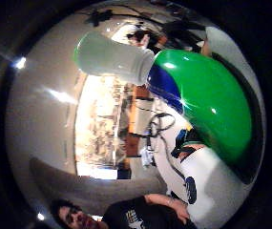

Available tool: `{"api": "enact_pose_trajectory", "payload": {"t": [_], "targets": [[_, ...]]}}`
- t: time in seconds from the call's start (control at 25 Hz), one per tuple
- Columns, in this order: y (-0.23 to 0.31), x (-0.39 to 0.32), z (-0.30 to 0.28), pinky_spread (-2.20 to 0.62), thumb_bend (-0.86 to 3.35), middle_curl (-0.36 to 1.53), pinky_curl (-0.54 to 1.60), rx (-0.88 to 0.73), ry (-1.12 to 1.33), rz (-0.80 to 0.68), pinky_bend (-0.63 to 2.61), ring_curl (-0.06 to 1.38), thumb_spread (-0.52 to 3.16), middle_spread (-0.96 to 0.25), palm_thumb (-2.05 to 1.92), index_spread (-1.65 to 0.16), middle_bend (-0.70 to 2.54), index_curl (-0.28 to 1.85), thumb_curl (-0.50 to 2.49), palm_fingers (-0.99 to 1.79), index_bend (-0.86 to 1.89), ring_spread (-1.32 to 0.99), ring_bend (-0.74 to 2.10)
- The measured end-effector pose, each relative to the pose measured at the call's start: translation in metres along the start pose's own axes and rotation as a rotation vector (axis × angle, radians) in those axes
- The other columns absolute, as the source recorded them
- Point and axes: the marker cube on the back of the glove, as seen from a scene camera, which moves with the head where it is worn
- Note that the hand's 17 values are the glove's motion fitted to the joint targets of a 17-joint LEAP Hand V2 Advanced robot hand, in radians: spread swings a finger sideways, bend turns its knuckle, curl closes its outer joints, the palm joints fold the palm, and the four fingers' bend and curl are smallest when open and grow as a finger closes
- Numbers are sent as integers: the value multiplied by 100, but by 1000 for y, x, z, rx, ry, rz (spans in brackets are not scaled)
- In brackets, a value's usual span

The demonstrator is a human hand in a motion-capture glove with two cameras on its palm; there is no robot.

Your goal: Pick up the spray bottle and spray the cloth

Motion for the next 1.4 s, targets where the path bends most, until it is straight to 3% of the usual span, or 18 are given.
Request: {"api": "enact_pose_trajectory", "payload": {"t": [0.28, 0.68, 1.12, 1.4], "targets": [[21, -60, 84, 4, -2, 44, 33, 44, -427, -215, 62, 37, 70, 2, 96, -22, 21, 22, 66, 100, 10, 2, 46], [73, -87, 203, 7, -3, 43, 32, -78, -424, -299, 59, 36, 77, 2, 97, -23, 19, 23, 64, 97, 10, 2, 43], [92, -87, 242, 8, -3, 43, 33, -77, -393, -327, 59, 36, 82, 2, 95, -23, 19, 23, 60, 97, 10, 3, 43], [103, -75, 227, 11, -7, 43, 33, -86, -322, -340, 59, 36, 86, 2, 85, -24, 22, 22, 55, 84, 6, 2, 40]]}}
